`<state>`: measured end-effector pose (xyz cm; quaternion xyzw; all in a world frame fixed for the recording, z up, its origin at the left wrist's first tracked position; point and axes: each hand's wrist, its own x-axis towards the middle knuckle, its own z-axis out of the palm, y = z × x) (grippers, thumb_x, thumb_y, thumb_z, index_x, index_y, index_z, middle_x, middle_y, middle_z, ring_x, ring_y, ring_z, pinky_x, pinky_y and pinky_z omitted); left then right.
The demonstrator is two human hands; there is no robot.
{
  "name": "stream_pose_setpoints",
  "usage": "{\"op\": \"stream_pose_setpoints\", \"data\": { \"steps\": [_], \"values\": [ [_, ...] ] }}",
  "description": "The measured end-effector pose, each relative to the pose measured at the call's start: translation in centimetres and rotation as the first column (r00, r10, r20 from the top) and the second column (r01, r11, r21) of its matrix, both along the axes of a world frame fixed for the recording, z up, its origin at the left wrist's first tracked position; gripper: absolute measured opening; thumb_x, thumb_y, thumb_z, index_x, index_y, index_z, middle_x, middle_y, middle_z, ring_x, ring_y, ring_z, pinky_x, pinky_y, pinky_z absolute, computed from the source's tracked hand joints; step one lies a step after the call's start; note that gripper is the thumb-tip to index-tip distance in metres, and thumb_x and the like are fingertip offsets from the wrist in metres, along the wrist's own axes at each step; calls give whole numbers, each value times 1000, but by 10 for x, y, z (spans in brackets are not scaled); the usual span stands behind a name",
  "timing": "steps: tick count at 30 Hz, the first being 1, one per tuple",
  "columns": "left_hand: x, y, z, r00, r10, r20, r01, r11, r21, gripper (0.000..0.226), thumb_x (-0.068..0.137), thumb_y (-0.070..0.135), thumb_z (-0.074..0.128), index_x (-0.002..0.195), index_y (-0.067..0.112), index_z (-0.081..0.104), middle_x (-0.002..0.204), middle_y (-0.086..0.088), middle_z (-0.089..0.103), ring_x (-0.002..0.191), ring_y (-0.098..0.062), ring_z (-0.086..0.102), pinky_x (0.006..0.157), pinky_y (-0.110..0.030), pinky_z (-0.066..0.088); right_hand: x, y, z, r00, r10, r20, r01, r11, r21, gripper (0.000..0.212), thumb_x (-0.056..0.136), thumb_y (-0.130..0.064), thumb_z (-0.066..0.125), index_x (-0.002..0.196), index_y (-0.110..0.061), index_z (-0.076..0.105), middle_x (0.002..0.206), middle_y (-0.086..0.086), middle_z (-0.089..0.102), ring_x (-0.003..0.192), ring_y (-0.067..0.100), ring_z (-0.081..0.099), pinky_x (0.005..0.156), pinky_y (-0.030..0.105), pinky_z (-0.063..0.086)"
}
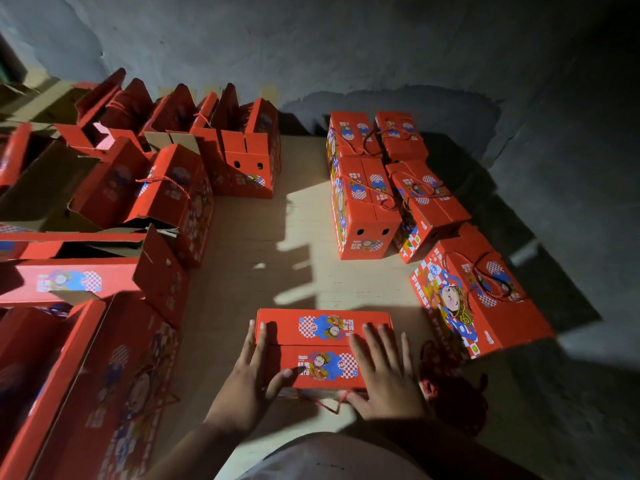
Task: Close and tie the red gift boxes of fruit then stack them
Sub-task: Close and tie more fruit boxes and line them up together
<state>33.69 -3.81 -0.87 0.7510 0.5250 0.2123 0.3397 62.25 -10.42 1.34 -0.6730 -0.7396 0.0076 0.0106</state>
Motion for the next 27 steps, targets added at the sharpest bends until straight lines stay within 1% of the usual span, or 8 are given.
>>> {"op": "stream_pose_setpoints", "data": {
  "steps": [4, 8, 11, 13, 16, 20, 24, 27],
  "values": [
    [-2, 2, 1, 1000, -22, 2, 22, 1000, -22, 109, 83, 84, 52, 160, 41, -11, 165, 22, -23, 150, 10, -7, 119, -20, 20, -27, 26, 19, 987, 93, -129, -92, 996, 12, 71, 100, -66, 34, 161, -30, 29, 164, 3, 35, 153, 28, 29, 122, 59, 19],
    [-7, -2, 5, 993, -79, -92, 72, 994, -77, 136, 64, 95, 57, 156, 37, -25, 161, 14, -36, 151, -7, -10, 117, -37, 36, -21, 96, 43, 960, -248, -129, 188, 914, -358, 71, 101, -69, 21, 156, -25, 32, 152, 10, 49, 143, 32, 40, 121, 51, 23],
    [-8, -3, 10, 984, -110, -139, 99, 992, -82, 145, 56, 97, 60, 155, 38, -29, 162, 11, -37, 151, -12, -13, 111, -46, 45, 2, 131, 51, 948, -317, -18, 253, 791, -557, 75, 94, -77, 33, 141, -21, 49, 140, 10, 60, 129, 32, 54, 111, 45, 38],
    [-6, -3, 14, 981, -108, -158, 96, 992, -81, 146, 55, 95, 62, 153, 40, -31, 162, 10, -36, 156, -18, -8, 107, -48, 49, 9, 142, 56, 905, -396, -156, 216, 743, -633, 74, 89, -75, 53, 141, -23, 55, 143, 7, 57, 126, 27, 56, 103, 36, 46],
    [-4, -5, 16, 979, -83, -186, 67, 993, -93, 148, 56, 84, 72, 150, 44, -35, 162, 9, -34, 158, -22, -1, 105, -49, 50, 1, 148, 60, 772, -460, -440, 132, 792, -596, 41, 85, -37, 81, 122, -30, 65, 118, 3, 70, 100, 16, 68, 89, 35, 57],
    [-3, -6, 17, 983, -44, -179, 28, 996, -89, 149, 57, 79, 78, 149, 45, -35, 166, 7, -26, 158, -20, -2, 107, -50, 49, -17, 143, 62, 639, -428, -639, 141, 882, -450, 28, 87, -9, 76, 107, -26, 63, 84, 5, 73, 76, 14, 70, 83, 42, 57],
    [-1, -7, 13, 983, -33, -181, 23, 998, -59, 143, 69, 64, 82, 149, 45, -34, 168, 6, -21, 158, -19, 1, 109, -46, 47, -12, 129, 88, 530, -420, -737, -19, 863, -505, 35, 88, -3, 74, 114, -23, 61, 82, 17, 69, 64, 16, 68, 76, 40, 55],
    [-1, -7, 10, 991, -31, -134, 28, 999, -25, 134, 76, 61, 78, 150, 46, -33, 170, 5, -15, 158, -18, 5, 110, -39, 46, -2, 119, 120, 532, -450, -717, -119, 799, -590, 43, 82, -3, 76, 117, -25, 66, 87, 24, 71, 60, 24, 64, 60, 31, 51]
  ]
}}
